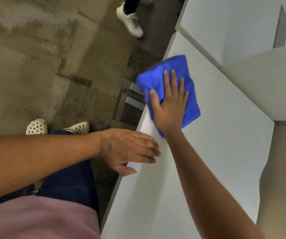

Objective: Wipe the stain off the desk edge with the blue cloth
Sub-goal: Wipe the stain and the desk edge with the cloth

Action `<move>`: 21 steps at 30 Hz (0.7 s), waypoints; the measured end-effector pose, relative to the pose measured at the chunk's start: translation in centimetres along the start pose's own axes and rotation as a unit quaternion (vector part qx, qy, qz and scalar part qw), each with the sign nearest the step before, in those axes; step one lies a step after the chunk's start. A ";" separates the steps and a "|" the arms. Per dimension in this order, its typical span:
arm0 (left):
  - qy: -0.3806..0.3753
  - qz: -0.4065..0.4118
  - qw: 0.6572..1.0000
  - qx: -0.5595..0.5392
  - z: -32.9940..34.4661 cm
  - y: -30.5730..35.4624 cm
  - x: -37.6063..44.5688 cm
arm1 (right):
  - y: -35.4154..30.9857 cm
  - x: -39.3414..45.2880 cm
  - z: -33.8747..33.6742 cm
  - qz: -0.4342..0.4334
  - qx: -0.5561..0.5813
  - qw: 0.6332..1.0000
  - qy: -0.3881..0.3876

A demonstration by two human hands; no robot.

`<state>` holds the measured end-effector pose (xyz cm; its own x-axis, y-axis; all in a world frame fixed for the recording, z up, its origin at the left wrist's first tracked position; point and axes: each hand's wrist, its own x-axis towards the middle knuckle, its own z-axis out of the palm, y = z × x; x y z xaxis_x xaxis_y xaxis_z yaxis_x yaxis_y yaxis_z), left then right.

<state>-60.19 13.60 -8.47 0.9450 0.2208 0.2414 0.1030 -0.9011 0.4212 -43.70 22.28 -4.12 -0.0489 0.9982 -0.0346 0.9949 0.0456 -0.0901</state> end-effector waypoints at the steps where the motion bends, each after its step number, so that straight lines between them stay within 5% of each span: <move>1: 0.016 -0.005 1.000 -0.002 0.3 0.3 0.0 | 0.5 -0.8 0.1 -0.023 -0.005 1.000 -0.011; 6: 0.070 -0.011 0.997 0.011 1.8 0.6 0.1 | 1.9 5.2 -0.4 -0.099 -0.012 0.995 -0.027; 14: 0.056 -0.019 0.998 0.031 1.5 0.6 -0.2 | 3.0 14.7 -1.4 -0.042 0.048 0.998 -0.016; 21: 0.038 -0.064 0.997 0.014 0.6 1.9 -0.6 | 8.6 10.7 -2.3 0.244 0.081 0.966 0.016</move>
<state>-60.39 11.49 -8.38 0.8975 0.3615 0.2526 0.2311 -0.8734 0.4288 -35.42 33.43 -2.93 0.4286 0.8998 -0.0819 0.8714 -0.4356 -0.2257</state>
